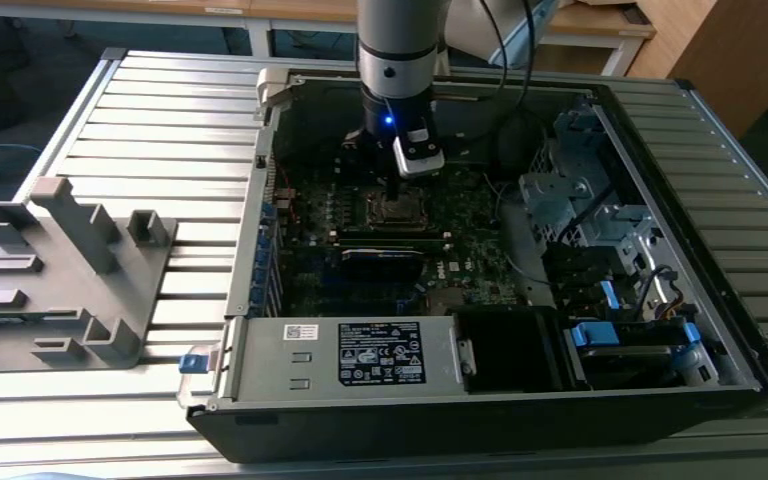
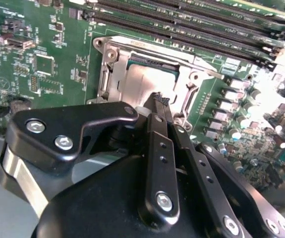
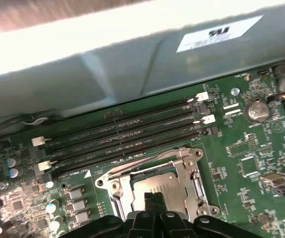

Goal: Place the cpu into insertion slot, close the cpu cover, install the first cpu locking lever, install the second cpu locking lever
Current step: 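Install the second cpu locking lever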

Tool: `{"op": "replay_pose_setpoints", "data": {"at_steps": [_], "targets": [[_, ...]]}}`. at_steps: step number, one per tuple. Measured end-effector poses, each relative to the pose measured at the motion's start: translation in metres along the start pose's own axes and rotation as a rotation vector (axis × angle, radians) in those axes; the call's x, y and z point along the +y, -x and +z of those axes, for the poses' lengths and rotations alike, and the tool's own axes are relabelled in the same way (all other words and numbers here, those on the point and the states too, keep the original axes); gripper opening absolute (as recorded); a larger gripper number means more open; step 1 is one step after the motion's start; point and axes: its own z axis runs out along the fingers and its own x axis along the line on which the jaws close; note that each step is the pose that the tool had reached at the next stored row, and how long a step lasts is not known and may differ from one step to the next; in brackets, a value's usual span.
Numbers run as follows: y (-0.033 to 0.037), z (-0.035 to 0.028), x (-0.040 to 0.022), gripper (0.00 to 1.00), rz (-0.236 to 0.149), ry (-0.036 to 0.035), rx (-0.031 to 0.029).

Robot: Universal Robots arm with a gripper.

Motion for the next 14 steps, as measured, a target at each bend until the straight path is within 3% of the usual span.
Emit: {"op": "replay_pose_setpoints", "data": {"at_steps": [14], "targets": [[0.0087,0.0007,0.0025,0.1,-0.074,0.005,0.0033]]}}
